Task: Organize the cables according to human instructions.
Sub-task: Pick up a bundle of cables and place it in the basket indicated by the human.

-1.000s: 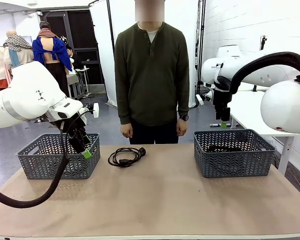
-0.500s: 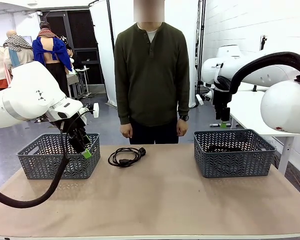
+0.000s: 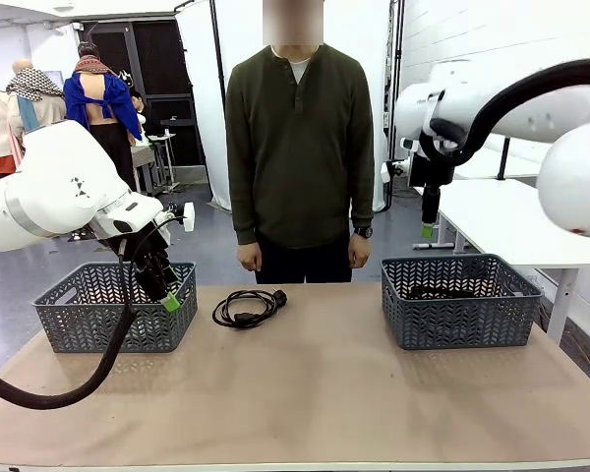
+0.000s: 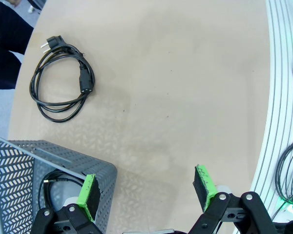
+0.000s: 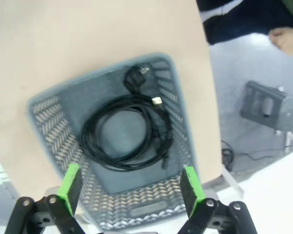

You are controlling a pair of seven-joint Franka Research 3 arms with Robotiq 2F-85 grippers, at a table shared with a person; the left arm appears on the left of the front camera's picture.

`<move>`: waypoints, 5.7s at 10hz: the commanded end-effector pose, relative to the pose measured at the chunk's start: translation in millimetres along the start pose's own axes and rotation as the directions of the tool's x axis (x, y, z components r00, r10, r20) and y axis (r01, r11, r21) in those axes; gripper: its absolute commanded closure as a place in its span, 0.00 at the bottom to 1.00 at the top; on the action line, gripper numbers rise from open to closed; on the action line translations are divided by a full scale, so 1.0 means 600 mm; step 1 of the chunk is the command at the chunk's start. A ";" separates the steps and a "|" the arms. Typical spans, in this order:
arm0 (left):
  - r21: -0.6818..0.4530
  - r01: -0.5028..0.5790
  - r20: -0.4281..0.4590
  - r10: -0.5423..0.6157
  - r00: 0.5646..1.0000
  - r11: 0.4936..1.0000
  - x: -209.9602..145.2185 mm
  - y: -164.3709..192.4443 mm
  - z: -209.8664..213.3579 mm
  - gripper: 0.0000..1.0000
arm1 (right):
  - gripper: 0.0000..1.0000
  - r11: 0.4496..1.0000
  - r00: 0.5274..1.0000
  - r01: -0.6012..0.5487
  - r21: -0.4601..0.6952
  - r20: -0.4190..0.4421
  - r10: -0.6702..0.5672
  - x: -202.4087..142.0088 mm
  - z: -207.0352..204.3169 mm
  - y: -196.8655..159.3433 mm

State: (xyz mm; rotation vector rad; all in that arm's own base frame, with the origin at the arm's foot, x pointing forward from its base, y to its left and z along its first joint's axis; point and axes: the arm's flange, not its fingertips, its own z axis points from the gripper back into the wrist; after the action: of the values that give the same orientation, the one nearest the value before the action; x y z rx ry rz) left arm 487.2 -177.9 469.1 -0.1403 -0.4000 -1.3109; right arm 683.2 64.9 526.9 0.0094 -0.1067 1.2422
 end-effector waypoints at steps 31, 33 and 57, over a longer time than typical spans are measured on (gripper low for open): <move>0.001 -0.001 0.000 0.001 1.000 1.000 0.001 0.000 0.002 0.00 | 0.00 0.980 0.941 0.193 -0.040 0.291 -0.174 0.020 -0.073 0.407; 0.001 -0.001 0.000 0.001 1.000 1.000 0.001 0.000 0.002 0.00 | 0.00 0.980 0.941 0.193 -0.040 0.291 -0.174 0.020 -0.073 0.407; 0.001 -0.001 0.000 0.001 1.000 1.000 0.001 0.000 0.002 0.00 | 0.00 0.849 0.840 0.528 -0.016 0.158 -0.520 0.152 -0.056 0.412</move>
State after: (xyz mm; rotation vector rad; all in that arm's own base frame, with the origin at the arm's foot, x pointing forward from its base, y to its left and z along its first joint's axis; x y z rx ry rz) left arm 487.3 -178.1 469.1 -0.1406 -0.4001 -1.3113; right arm 468.5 212.1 483.3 0.0878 -0.3027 0.7460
